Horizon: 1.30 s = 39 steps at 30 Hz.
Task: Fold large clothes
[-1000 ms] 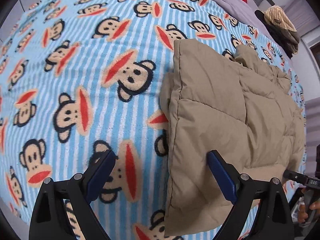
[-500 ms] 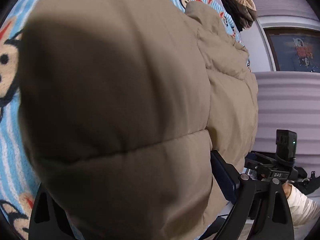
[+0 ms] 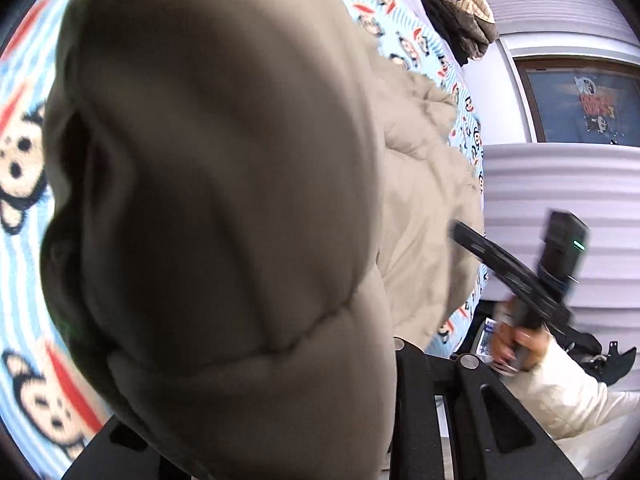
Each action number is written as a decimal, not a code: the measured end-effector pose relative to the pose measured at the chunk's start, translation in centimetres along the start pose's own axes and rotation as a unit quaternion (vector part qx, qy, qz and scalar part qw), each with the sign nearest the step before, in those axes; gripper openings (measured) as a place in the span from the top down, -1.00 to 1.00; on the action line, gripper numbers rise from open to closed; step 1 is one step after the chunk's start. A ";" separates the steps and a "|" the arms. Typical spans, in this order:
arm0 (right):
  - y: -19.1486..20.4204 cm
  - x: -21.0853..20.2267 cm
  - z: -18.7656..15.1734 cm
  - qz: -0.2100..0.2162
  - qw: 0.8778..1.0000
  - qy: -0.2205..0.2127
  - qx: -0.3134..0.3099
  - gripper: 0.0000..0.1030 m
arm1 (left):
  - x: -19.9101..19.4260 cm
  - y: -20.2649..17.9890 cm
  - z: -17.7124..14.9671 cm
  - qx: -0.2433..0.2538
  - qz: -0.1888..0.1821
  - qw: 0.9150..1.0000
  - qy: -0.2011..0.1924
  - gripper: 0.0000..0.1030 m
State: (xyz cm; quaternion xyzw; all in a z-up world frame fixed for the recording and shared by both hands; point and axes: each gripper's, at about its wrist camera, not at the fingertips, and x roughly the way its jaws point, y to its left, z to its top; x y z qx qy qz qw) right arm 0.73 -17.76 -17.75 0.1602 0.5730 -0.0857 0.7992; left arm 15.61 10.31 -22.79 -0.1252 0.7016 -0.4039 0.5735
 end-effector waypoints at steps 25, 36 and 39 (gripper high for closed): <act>-20.2 -3.3 1.3 0.162 0.968 -0.018 0.190 0.68 | 12.8 -33.6 4.0 0.145 0.086 0.986 0.006 0.05; -31.3 -9.2 -9.6 0.157 0.945 -0.015 0.286 -0.24 | 24.4 -35.3 5.9 0.104 0.037 0.992 0.054 -0.28; -31.4 -10.6 -11.3 0.198 0.940 -0.026 0.278 -0.26 | 26.1 -35.6 6.3 0.084 0.039 0.994 0.059 -0.28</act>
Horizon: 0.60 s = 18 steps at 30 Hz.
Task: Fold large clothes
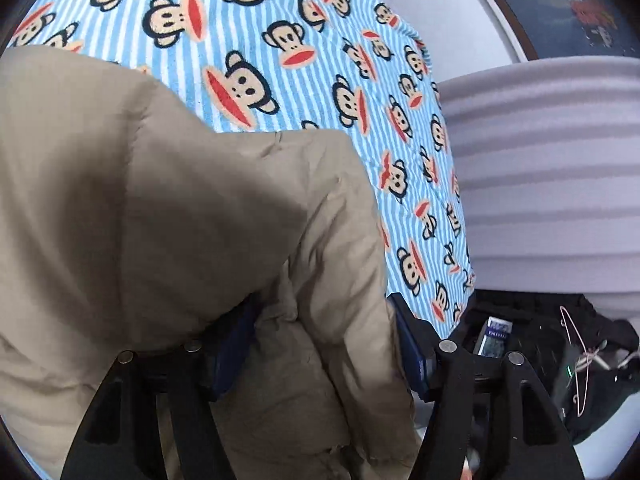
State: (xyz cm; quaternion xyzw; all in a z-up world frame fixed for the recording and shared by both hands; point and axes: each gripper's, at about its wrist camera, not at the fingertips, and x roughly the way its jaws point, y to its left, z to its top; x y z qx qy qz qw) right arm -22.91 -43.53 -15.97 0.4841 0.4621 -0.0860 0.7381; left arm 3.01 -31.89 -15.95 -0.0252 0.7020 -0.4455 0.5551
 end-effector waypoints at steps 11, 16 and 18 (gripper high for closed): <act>6.4 1.4 -3.3 0.099 0.992 0.033 -0.066 -0.69 | 1.7 -2.4 1.6 0.061 0.090 0.994 -0.002 -0.28; 6.5 3.5 -2.6 0.019 0.995 0.034 -0.093 0.77 | -5.1 -2.4 1.2 0.080 0.108 0.987 -0.089 -0.28; 5.8 3.6 -2.3 0.037 0.995 0.045 -0.085 0.76 | -7.8 -1.7 0.9 0.093 0.155 0.975 -0.128 -0.28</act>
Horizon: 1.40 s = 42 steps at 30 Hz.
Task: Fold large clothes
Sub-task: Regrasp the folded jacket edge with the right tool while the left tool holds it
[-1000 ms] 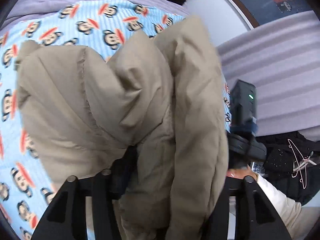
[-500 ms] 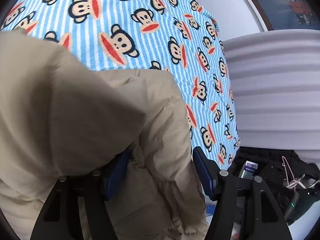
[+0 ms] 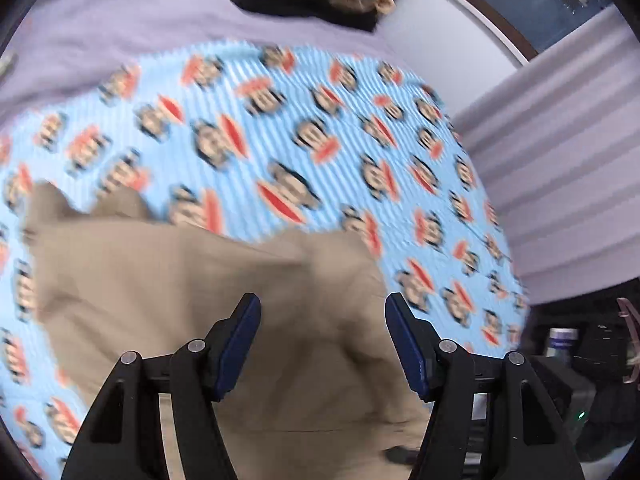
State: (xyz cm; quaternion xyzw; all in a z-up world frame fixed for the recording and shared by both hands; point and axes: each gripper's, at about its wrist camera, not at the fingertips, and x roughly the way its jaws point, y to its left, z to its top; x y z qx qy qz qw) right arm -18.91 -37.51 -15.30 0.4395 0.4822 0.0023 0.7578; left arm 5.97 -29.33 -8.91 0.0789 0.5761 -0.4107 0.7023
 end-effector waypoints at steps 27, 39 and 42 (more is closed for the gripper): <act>-8.4 0.5 0.3 -0.079 0.995 0.036 0.047 0.73 | 10.5 3.7 1.3 -0.027 0.188 0.981 0.047 -0.29; -2.3 -1.8 3.4 -0.099 0.993 0.015 -0.069 0.68 | 9.4 4.0 1.0 -0.033 0.187 0.981 0.042 -0.29; -3.6 1.3 2.5 -0.143 0.986 0.054 -0.067 0.68 | 7.9 3.8 0.5 -0.030 0.182 0.982 0.037 -0.29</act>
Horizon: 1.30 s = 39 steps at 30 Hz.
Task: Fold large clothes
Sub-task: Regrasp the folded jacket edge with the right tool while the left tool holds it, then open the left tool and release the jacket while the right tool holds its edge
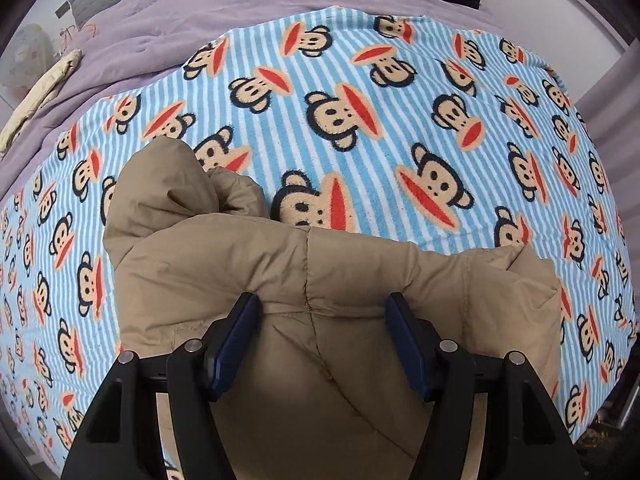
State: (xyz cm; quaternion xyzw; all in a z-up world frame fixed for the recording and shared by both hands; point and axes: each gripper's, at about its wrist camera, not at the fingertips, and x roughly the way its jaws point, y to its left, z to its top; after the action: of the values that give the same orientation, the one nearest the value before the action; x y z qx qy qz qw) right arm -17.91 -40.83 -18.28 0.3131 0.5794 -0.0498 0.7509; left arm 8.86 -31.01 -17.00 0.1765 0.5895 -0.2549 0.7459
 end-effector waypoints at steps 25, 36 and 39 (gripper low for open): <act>3.4 4.7 0.4 -0.067 0.996 0.057 -0.010 0.66 | -7.8 6.3 -13.5 -0.106 0.013 0.994 -0.030 -0.99; 4.0 3.3 0.2 -0.067 0.995 0.068 -0.006 0.48 | -9.8 6.6 -16.1 -0.117 0.044 0.992 -0.028 -0.99; 4.1 2.5 0.1 -0.059 0.996 0.062 -0.007 0.37 | -9.8 6.6 -16.6 -0.120 0.045 0.992 -0.018 -0.99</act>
State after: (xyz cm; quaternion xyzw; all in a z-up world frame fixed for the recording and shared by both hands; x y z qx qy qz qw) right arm -15.22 -36.95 -18.80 0.2754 0.6425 -0.0703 0.7116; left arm -2.09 -14.59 -11.76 0.1073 0.5938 -0.1511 0.7830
